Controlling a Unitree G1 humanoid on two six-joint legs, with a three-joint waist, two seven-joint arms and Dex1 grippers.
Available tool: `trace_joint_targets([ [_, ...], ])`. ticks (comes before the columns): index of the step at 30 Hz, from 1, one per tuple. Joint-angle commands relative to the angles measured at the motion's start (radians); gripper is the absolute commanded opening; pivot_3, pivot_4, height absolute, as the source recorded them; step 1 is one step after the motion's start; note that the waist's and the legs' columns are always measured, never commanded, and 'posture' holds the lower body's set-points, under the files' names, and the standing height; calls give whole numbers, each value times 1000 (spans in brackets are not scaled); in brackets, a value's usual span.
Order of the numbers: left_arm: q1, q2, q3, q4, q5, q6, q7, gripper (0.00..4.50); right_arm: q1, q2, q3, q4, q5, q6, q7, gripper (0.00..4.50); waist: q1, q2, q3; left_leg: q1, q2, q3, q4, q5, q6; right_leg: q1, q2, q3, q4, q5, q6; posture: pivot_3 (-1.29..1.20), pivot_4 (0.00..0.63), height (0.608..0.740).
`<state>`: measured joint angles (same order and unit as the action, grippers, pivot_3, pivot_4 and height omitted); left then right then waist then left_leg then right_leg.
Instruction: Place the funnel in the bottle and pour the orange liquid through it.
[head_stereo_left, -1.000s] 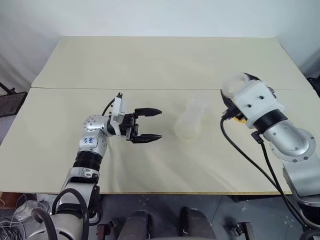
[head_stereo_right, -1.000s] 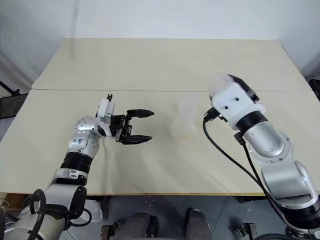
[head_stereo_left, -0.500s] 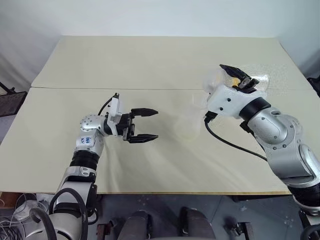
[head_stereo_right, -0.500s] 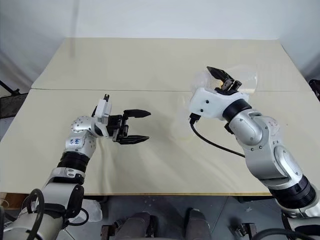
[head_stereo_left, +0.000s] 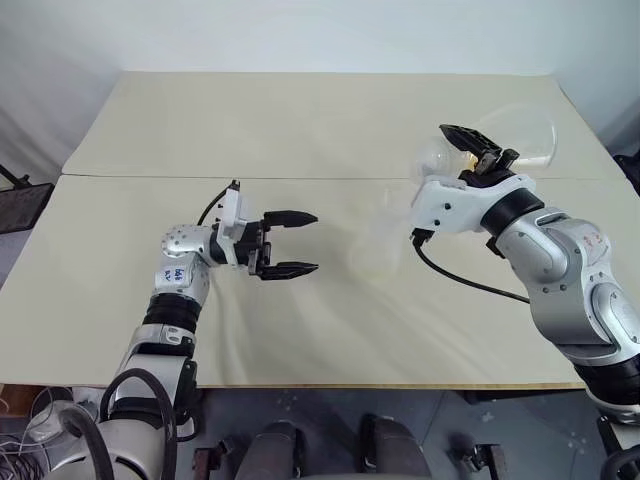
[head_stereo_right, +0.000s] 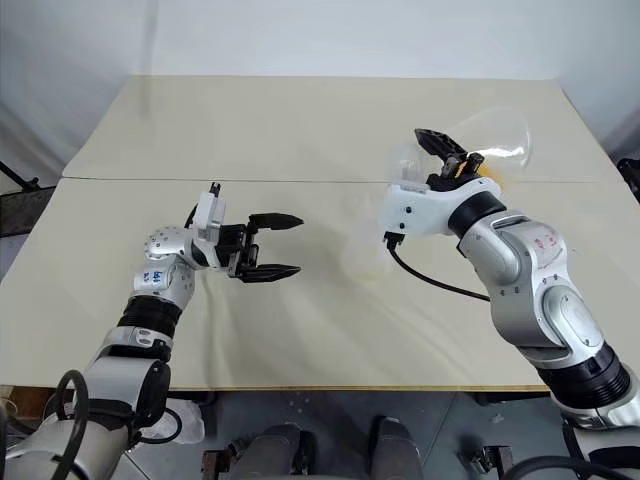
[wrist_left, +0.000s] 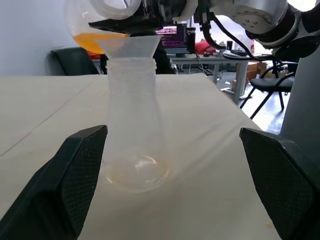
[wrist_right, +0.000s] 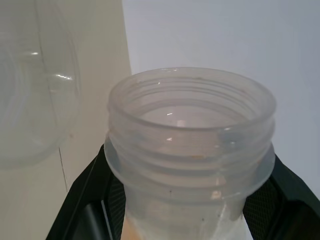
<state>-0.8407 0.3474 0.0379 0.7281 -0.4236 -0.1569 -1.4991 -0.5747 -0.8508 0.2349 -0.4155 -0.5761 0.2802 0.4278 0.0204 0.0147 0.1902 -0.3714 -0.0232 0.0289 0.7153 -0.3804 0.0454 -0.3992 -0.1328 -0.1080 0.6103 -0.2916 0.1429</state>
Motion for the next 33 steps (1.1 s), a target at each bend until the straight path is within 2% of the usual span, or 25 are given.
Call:
trace_joint_targets([
  [1,-24,-1,13,9,4,-16,-13,4500,-12,-16,-45,0,-49,-58,-9,2522,-2,0,0,0,0,0,0,0,0,0,0,0,0,0,0,0,150,740],
  [33,-25,25,9,7,5,-6,-22,4500,-37,-11,-75,99,-201,-303,-10,2522,-3,0,0,0,0,0,0,0,0,0,0,0,0,0,0,0,150,740],
])
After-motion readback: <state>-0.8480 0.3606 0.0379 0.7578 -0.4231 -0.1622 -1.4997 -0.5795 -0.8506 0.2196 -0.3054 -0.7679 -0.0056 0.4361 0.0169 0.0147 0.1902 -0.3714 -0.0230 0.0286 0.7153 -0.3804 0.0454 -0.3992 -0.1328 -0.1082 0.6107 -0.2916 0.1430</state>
